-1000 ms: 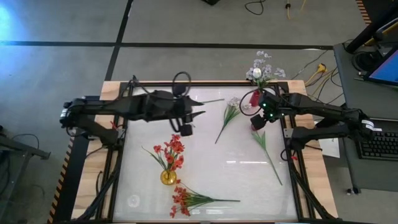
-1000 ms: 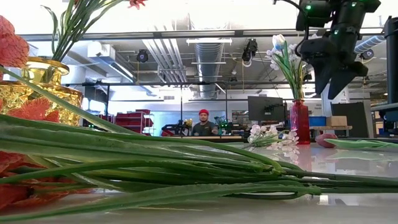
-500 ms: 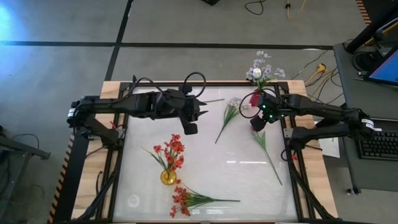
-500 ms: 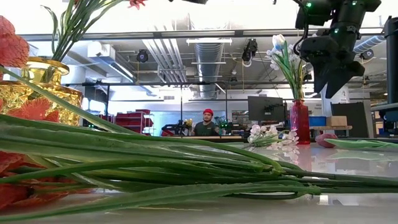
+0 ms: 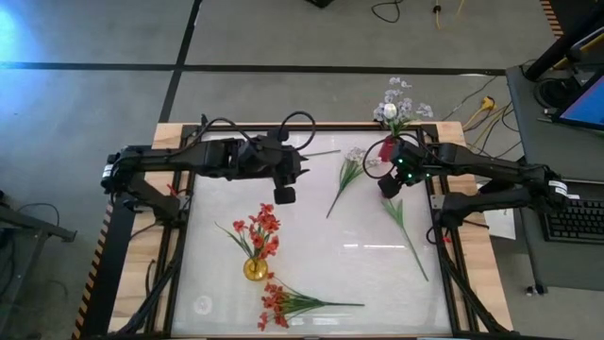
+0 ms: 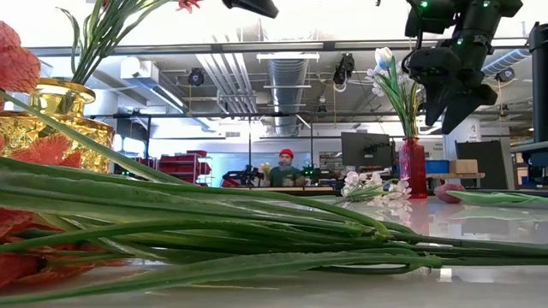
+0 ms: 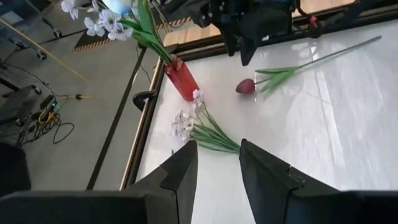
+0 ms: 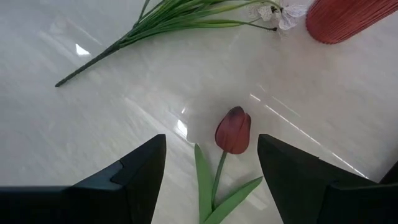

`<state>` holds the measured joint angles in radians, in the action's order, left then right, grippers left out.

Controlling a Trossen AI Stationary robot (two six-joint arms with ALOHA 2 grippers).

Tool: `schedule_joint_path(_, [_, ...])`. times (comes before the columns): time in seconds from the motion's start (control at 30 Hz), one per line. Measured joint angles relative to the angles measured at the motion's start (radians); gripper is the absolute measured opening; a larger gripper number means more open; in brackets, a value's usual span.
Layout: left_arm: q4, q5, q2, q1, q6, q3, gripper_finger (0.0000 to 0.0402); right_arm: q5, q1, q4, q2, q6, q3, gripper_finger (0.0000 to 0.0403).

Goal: Sort flowers into vase by color
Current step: Put the bottom red tulip into the yellow vase

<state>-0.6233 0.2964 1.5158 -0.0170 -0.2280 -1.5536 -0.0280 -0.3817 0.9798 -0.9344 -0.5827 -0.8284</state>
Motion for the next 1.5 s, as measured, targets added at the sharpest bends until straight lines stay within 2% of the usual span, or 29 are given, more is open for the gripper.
schedule_joint_path(0.73, [-0.104,0.000,-0.020,0.000,-0.007,0.001,0.0106,-0.001,0.000,-0.022,0.000,0.002,0.000,0.0247])
schedule_joint_path(1.1, [-0.104,-0.002,-0.090,0.000,-0.008,0.044,0.0106,-0.001,0.000,-0.023,0.000,0.003,0.000,0.0247])
schedule_joint_path(1.3, [-0.102,-0.046,-0.120,0.000,-0.013,0.070,0.0106,-0.026,0.000,-0.028,0.000,0.003,0.000,0.0247])
schedule_joint_path(1.5, [-0.084,-0.046,-0.170,0.000,-0.010,0.126,0.0106,-0.026,0.000,-0.028,0.000,0.003,0.000,0.0247])
